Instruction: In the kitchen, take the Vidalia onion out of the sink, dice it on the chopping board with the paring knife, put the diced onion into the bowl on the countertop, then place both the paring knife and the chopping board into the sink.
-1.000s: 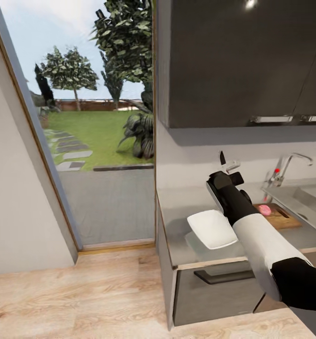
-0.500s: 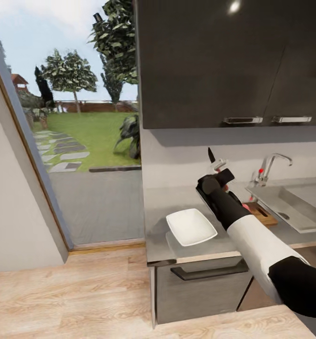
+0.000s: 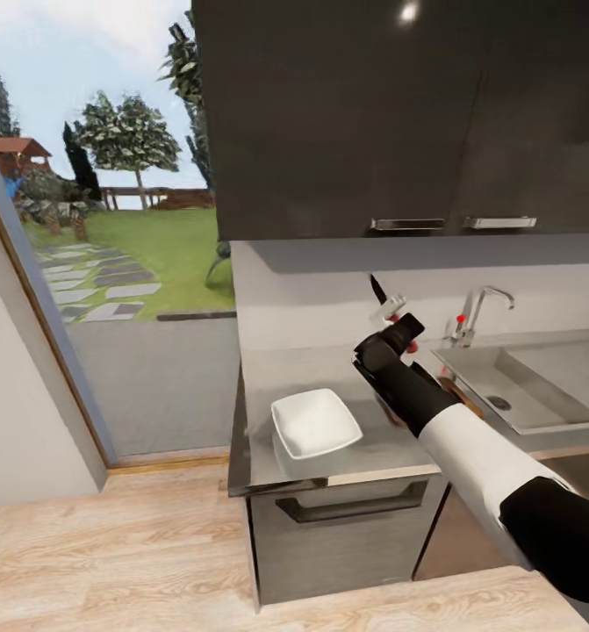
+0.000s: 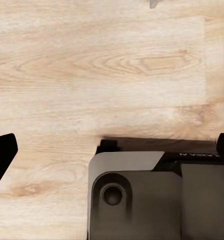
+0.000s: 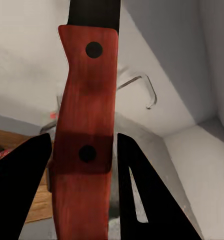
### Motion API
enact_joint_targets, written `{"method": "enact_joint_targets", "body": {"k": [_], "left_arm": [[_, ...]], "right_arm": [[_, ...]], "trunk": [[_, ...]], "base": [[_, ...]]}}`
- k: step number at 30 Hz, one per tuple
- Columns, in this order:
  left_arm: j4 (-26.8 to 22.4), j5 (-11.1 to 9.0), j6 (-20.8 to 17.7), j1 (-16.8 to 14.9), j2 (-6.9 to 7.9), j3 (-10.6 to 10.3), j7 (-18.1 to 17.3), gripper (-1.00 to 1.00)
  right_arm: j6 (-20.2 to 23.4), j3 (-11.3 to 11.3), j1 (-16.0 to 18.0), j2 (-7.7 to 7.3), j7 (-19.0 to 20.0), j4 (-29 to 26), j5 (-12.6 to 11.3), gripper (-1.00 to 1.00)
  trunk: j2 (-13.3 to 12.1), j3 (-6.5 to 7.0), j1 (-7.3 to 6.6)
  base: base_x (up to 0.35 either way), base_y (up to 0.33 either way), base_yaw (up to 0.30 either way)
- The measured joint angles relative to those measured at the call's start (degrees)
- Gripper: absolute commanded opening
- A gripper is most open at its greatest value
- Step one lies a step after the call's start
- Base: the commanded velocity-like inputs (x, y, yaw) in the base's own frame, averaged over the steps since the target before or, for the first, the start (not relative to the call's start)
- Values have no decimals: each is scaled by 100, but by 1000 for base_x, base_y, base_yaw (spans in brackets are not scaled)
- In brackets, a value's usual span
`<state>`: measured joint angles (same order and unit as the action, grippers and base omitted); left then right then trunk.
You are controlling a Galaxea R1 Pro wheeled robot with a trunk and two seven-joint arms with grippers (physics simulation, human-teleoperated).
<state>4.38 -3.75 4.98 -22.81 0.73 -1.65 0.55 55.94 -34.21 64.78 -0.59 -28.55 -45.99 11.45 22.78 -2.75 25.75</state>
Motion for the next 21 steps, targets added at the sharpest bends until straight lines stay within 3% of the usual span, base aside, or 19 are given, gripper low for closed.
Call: {"method": "enact_joint_targets", "body": {"k": [1,5,6,15,18,21], "left_arm": [[0,0,0,0,0,0,0,100],[0,0,0,0,7,2,1,100],[-1,0,0,1,8,3,1,100],[-7,8,8,1,32,8,8,100],[-3,8,9,1,41,8,8,100],[-5,8,16,0,43,8,10,100]], "right_arm": [[0,-65,0,-3,3,7,7,-100],[-10,-857,-2,-11,21,31,1,-100],[-9,-965,-2,-16,22,32,8,-100],[-19,-1565,-2,-60,141,34,-4,-100],[-46,-2043,-5,-176,819,35,-28,-100],[-181,-2549,-6,-437,1664,14,-10,-100]], "trunk": [[0,0,0],[0,0,0],[0,0,0],[0,0,0],[-1,0,0],[-1,0,0]], "base": [[0,-321,0],[0,-321,0],[0,-321,0],[0,-321,0],[0,-320,0],[0,-233,0]]}}
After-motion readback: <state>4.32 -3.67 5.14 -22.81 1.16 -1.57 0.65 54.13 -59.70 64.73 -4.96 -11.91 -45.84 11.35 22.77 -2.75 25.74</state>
